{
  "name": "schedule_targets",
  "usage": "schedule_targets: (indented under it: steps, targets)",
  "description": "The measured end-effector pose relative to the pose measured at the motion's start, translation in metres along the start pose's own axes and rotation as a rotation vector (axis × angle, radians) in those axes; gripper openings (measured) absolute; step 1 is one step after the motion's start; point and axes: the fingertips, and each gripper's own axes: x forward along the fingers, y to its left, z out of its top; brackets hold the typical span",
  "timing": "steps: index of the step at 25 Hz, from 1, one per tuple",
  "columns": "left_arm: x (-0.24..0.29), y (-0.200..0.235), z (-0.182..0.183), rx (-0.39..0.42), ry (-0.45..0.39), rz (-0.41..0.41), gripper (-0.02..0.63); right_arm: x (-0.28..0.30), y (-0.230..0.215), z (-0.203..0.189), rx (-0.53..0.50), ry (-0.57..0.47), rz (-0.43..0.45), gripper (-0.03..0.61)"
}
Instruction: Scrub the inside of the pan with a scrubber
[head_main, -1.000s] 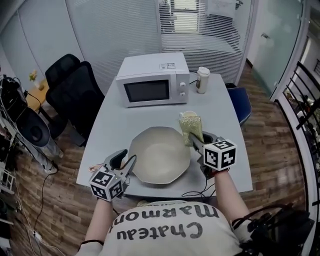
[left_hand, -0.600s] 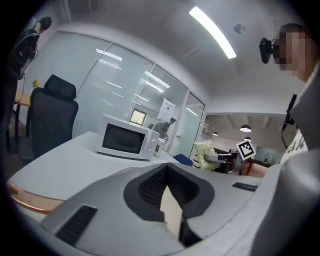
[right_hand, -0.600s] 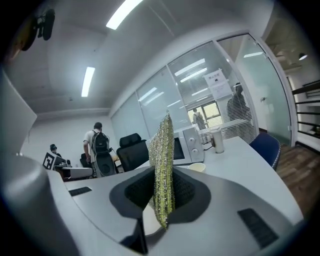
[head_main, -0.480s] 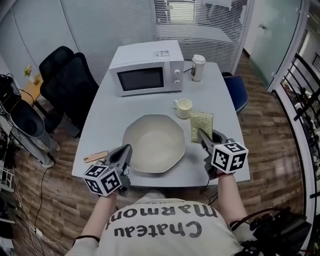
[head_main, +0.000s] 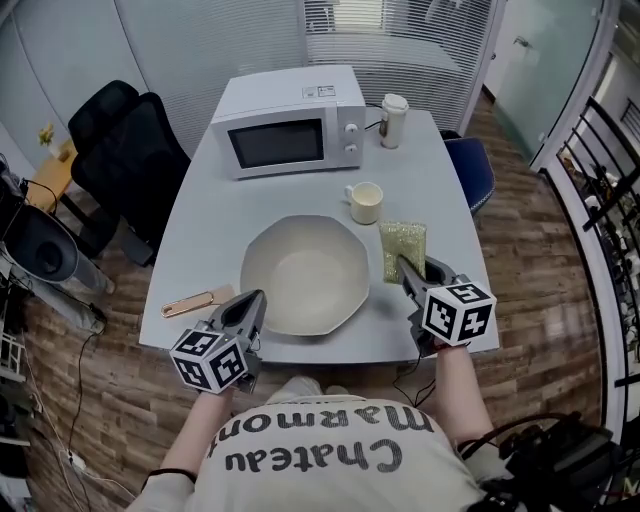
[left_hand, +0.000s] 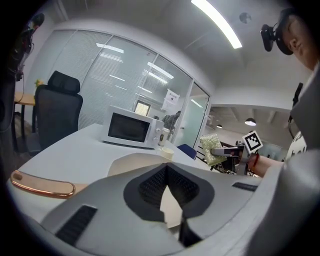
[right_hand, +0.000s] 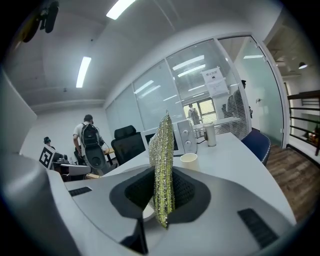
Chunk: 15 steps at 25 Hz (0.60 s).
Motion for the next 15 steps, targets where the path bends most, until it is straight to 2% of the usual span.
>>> schedule_targets:
  steps: [4,9,15]
  targets:
    - [-0.0040,0.0017,-0.0025,0.012,0.002,0.008,-0.011,0.0021,0.0032,-0.0027,-0.009,0.010,0.001,0.058]
    - [-0.0037,0.0063,-0.0067,-0.015,0.000,0.022,-0.011,0.0040,0.0026,-0.0056,-0.018,0.017,-0.001,0.058]
    - [-0.0037,0.0031,-0.0085,0.001,-0.004,0.026,-0.011,0.0003,-0.0011,-0.0058,-0.018,0.011,-0.007,0.058]
